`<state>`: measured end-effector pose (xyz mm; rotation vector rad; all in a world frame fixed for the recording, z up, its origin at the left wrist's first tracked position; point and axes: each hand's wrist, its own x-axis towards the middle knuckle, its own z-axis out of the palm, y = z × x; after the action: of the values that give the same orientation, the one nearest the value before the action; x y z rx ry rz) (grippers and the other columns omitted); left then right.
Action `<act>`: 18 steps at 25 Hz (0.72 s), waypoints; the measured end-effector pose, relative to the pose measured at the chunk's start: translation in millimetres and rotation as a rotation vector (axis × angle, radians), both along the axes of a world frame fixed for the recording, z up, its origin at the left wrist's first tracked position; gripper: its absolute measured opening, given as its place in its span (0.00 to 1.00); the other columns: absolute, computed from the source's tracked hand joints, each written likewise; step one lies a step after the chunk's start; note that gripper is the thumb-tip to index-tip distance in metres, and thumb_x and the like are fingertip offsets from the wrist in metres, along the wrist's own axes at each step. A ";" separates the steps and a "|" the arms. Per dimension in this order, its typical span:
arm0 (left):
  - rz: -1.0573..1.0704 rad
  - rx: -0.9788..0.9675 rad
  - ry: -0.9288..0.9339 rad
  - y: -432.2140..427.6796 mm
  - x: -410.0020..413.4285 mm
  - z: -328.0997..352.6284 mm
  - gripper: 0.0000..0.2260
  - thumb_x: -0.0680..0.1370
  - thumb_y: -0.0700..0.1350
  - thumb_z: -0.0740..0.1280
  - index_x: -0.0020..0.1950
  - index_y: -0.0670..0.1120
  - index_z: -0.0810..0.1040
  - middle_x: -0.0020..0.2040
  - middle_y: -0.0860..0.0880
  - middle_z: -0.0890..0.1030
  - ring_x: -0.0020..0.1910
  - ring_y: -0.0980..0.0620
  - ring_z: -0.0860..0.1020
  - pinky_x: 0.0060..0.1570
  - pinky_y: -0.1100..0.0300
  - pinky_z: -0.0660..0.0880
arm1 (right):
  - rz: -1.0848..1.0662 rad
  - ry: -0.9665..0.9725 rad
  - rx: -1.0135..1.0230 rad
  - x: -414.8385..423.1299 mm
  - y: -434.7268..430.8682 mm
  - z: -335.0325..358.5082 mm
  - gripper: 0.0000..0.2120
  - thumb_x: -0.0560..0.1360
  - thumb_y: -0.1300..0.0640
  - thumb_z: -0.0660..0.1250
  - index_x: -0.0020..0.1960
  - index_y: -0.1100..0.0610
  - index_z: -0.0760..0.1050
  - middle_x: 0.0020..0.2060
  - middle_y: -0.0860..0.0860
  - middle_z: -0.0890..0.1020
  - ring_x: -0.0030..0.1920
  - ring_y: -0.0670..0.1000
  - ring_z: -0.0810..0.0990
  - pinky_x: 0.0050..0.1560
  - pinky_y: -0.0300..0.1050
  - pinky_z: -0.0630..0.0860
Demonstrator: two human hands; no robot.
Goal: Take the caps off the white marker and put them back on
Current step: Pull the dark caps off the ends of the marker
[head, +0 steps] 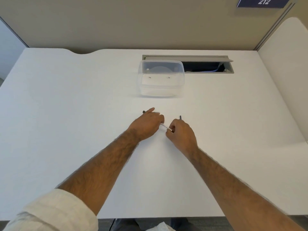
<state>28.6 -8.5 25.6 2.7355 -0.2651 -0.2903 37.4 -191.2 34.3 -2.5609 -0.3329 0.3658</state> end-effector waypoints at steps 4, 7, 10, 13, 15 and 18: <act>0.118 -0.095 0.065 0.6 -21.1 26.1 0.06 0.83 0.44 0.57 0.54 0.55 0.70 0.49 0.52 0.77 0.53 0.48 0.75 0.51 0.43 0.78 | -0.123 0.168 0.425 8.0 -20.8 18.0 0.04 0.75 0.60 0.71 0.44 0.51 0.80 0.34 0.46 0.83 0.34 0.49 0.82 0.37 0.39 0.75; 0.145 -0.161 0.005 -4.9 -36.3 43.8 0.07 0.83 0.43 0.57 0.55 0.55 0.71 0.49 0.55 0.77 0.49 0.51 0.74 0.47 0.44 0.77 | -0.130 0.202 0.528 1.9 -29.9 25.0 0.08 0.76 0.63 0.70 0.44 0.50 0.82 0.32 0.46 0.84 0.30 0.47 0.82 0.36 0.37 0.75; 0.124 -0.206 0.019 -11.3 -47.7 61.3 0.10 0.85 0.49 0.58 0.63 0.54 0.77 0.50 0.57 0.75 0.52 0.53 0.74 0.50 0.51 0.75 | -0.003 0.109 0.496 -4.1 -39.0 32.8 0.10 0.78 0.59 0.68 0.42 0.46 0.80 0.36 0.42 0.84 0.32 0.45 0.83 0.36 0.33 0.75; 0.112 -0.180 0.033 -17.5 -50.7 77.0 0.13 0.86 0.52 0.57 0.62 0.52 0.79 0.47 0.52 0.74 0.48 0.51 0.74 0.46 0.50 0.74 | 0.113 0.019 0.458 -7.0 -46.0 42.3 0.07 0.80 0.56 0.66 0.44 0.49 0.79 0.38 0.42 0.82 0.37 0.46 0.81 0.40 0.39 0.78; 0.133 -0.191 0.011 -21.9 -48.9 84.5 0.13 0.86 0.51 0.58 0.58 0.48 0.80 0.47 0.50 0.76 0.46 0.49 0.74 0.45 0.50 0.74 | 0.135 -0.019 0.462 -6.2 -48.3 46.8 0.08 0.81 0.57 0.65 0.44 0.51 0.79 0.37 0.44 0.81 0.37 0.47 0.79 0.41 0.44 0.77; 0.129 -0.180 -0.111 -28.6 -50.6 91.2 0.12 0.85 0.49 0.60 0.54 0.45 0.81 0.45 0.49 0.77 0.44 0.48 0.75 0.41 0.56 0.68 | 0.089 -0.032 0.532 -3.9 -48.2 52.5 0.11 0.80 0.62 0.65 0.41 0.52 0.79 0.32 0.45 0.80 0.34 0.44 0.76 0.38 0.43 0.75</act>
<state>-21.9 -37.1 116.8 2.5794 -0.1358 -0.0748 33.4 -239.4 86.8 -2.0364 -0.4851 0.2296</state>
